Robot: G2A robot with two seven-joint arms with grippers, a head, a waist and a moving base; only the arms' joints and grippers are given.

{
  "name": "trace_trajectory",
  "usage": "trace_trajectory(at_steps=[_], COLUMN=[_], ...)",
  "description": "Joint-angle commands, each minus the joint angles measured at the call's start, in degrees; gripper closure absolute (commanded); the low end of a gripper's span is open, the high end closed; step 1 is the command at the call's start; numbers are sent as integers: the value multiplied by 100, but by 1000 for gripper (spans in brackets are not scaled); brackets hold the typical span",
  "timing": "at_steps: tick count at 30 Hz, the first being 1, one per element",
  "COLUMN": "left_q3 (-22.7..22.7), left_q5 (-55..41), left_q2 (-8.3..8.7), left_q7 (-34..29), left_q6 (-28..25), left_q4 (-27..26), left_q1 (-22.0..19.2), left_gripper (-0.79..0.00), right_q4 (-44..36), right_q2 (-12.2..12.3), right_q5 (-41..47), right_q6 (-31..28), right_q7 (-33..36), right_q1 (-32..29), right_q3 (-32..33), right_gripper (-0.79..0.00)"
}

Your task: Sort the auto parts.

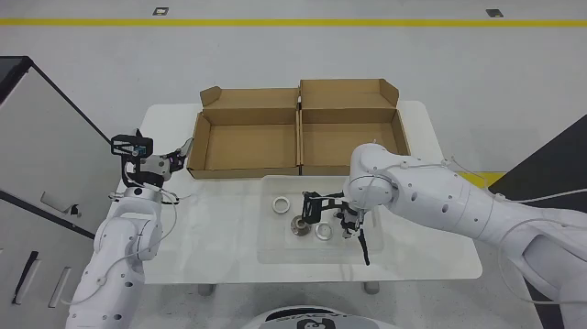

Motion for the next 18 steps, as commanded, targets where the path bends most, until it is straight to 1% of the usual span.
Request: trace_trajectory(at_steps=[1,18], left_q3=[0,0], left_q5=[0,0], left_q2=[0,0], left_q7=[0,0], left_q6=[0,0], left_q4=[0,0], left_q1=[0,0], left_gripper=[-785,-785], right_q4=[14,193], right_q2=[-5,-85], right_q5=[-8,-20], right_q6=[7,-23], right_q7=[7,-23], right_q1=[-6,-52], right_q3=[-2,-40], right_gripper=[-336,-280])
